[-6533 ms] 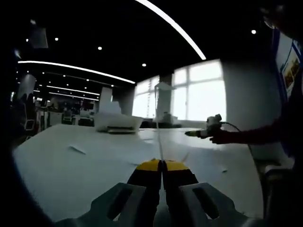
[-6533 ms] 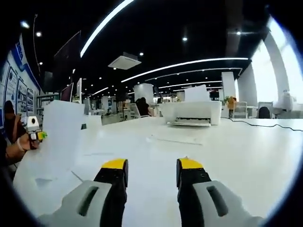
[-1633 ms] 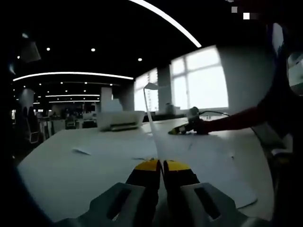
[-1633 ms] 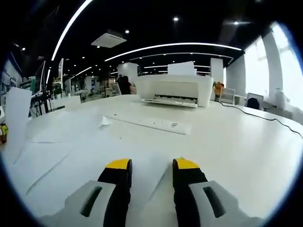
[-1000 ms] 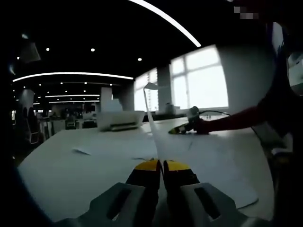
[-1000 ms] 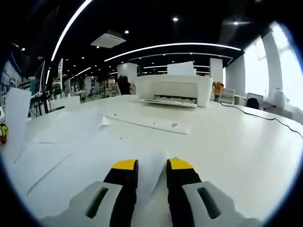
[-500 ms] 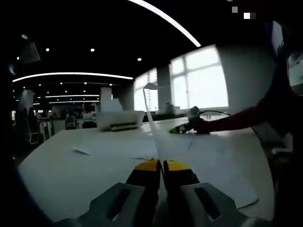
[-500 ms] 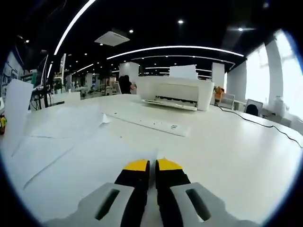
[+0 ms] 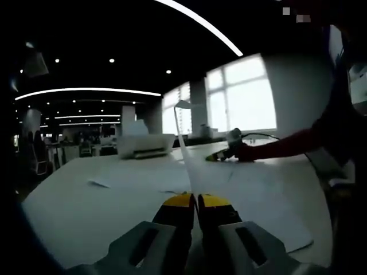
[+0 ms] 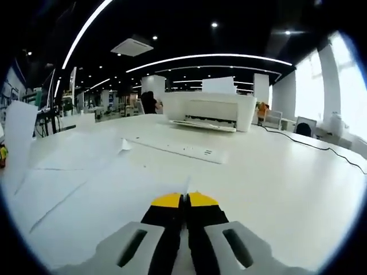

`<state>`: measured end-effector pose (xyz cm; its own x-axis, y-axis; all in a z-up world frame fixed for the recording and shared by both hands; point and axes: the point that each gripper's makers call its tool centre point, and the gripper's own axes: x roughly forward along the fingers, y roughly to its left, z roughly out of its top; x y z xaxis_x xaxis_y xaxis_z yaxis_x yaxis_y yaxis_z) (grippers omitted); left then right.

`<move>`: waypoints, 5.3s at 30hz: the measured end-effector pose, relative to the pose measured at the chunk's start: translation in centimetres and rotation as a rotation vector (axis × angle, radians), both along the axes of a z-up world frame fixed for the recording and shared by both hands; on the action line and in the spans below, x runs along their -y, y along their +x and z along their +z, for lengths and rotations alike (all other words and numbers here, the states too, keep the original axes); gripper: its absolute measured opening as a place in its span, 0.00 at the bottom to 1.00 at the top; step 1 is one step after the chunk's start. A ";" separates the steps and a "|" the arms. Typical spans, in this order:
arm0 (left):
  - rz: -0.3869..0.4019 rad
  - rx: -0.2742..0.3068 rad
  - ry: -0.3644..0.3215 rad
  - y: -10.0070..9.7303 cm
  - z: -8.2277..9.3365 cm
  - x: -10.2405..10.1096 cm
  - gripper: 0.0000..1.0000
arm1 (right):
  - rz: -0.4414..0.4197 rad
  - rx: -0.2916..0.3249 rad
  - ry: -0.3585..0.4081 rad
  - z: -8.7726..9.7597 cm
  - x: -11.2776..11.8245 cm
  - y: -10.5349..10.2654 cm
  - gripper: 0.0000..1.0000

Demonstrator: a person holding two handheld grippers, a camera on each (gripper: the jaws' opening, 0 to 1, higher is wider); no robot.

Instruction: Organize the stack of printing papers by aligning and flattening the scattered papers on the table

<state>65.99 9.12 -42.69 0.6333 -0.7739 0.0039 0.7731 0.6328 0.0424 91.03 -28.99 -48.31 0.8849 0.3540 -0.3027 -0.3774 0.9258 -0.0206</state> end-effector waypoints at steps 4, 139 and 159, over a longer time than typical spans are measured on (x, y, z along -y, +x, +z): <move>0.002 -0.003 -0.001 0.1 0.0 0.0 0.08 | -0.008 0.011 0.025 0.4 0.0 -0.2 0.00; -0.014 -0.035 -0.066 -0.3 0.5 0.0 0.08 | 0.233 0.385 0.109 29.8 -12.1 -30.0 0.00; -0.026 -0.049 -0.071 -1.3 0.9 0.3 0.08 | 0.433 0.444 0.185 33.0 -22.5 -32.6 0.00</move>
<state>64.73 8.81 -41.81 0.6134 -0.7892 0.0290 0.7896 0.6123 -0.0404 58.43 -6.48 -15.28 0.6775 0.7181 0.1590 -0.7097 0.6950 -0.1152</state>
